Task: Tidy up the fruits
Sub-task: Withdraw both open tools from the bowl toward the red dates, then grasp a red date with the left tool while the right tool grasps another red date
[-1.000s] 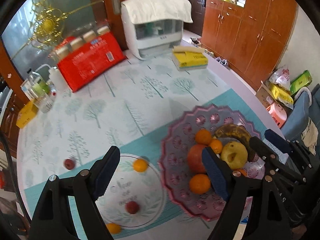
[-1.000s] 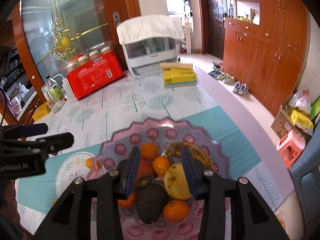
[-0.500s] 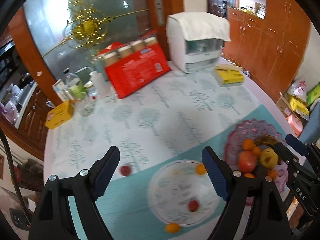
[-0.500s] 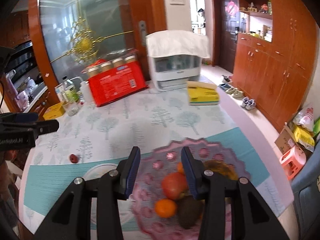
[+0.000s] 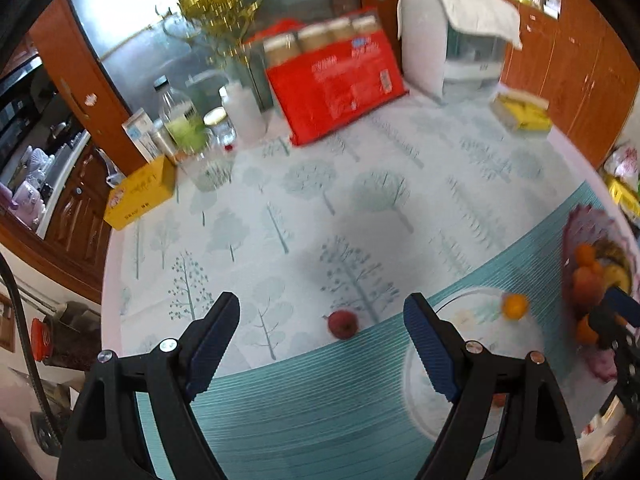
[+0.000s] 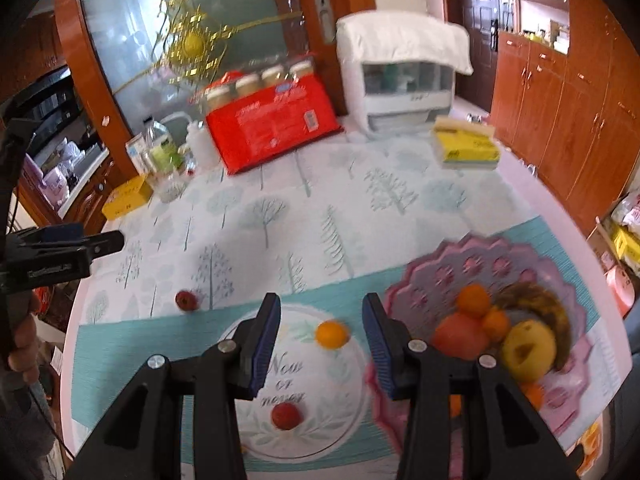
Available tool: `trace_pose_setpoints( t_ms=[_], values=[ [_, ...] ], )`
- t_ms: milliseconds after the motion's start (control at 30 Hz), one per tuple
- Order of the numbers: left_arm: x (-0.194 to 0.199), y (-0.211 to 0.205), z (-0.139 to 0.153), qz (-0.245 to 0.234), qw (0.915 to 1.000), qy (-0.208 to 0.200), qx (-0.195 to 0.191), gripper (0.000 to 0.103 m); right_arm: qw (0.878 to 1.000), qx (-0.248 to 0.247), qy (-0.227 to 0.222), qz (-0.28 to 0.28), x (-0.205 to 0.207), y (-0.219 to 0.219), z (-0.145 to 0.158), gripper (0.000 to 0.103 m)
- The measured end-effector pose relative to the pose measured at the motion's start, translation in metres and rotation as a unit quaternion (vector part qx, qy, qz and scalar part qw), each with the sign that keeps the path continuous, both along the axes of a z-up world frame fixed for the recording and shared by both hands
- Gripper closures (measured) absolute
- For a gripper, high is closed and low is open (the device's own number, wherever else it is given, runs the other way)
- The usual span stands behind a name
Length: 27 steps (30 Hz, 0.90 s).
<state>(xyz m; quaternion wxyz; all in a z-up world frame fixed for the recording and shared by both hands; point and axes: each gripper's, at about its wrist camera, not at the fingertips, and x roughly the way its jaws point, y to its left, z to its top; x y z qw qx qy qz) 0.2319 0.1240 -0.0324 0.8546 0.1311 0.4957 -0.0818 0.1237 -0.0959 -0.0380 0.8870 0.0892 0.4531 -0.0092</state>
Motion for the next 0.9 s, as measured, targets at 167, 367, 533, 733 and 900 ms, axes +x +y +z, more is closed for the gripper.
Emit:
trace_pose_setpoints(
  t_ms=[167,367,533,733,900],
  values=[
    [0.014,0.008,-0.051,-0.013,0.9991,0.041,0.004,0.020,0.999,0.004,0.043,0.012,-0.010,0.025,-0.034,0.060],
    [0.024,0.009,-0.102,-0.020,0.9970,0.075,0.009,0.020,0.995,0.012,0.095,0.008,-0.017,0.031,-0.074,0.060],
    [0.031,0.009,-0.127,-0.014,0.9952,0.097,0.000,0.020,0.992,0.016,0.124,0.012,-0.022,0.037,-0.093,0.060],
    [0.035,0.006,-0.137,-0.021,0.9947,0.100,-0.007,0.020,0.990,0.007,0.140,0.029,-0.024,0.049,-0.106,0.060],
    [0.035,0.005,-0.142,-0.023,0.9944,0.102,-0.013,0.023,0.987,0.014,0.158,0.026,-0.021,0.049,-0.119,0.060]
  ],
)
